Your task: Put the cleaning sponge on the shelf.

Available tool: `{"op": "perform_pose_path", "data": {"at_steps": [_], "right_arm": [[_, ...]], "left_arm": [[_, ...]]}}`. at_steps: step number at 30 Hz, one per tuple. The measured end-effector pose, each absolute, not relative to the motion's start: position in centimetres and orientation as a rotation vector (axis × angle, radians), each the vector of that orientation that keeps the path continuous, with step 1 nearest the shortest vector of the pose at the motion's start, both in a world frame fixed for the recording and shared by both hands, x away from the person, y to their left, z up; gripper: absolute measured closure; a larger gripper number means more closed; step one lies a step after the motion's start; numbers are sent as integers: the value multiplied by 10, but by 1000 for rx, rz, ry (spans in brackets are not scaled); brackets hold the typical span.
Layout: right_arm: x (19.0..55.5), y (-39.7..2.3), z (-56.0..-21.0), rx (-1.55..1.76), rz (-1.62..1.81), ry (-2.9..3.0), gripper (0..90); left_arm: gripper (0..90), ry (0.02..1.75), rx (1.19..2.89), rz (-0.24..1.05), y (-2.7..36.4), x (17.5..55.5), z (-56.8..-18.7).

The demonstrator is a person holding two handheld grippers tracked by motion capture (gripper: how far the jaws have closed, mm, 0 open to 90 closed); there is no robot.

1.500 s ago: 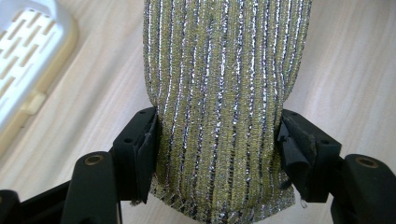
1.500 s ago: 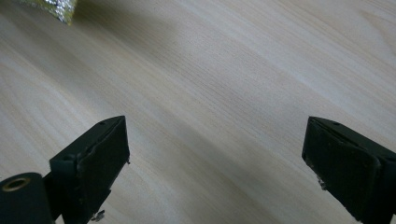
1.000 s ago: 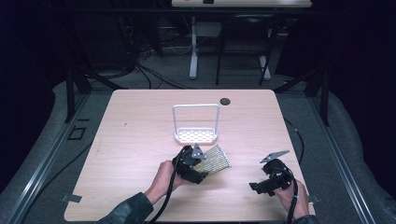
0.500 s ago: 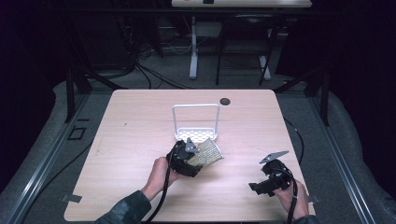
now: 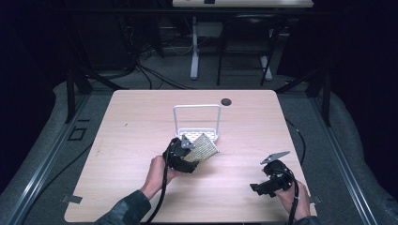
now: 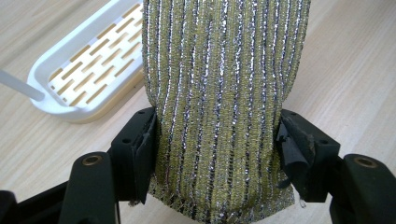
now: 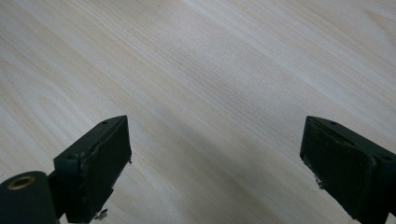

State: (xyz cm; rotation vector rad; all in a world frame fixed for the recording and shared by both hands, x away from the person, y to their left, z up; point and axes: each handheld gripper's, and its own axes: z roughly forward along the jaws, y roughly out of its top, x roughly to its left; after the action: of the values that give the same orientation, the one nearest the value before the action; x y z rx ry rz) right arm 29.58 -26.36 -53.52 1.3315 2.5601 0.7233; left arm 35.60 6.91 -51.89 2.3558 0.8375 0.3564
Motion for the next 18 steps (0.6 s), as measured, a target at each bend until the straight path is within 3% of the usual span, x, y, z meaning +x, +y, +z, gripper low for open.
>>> {"op": "perform_pose_path", "data": {"at_steps": [18], "right_arm": [[296, -263, -536, 1330, 707, 2558, 83]], "left_arm": [[342, 1018, 2272, 421, 73, 371, -526]]}}
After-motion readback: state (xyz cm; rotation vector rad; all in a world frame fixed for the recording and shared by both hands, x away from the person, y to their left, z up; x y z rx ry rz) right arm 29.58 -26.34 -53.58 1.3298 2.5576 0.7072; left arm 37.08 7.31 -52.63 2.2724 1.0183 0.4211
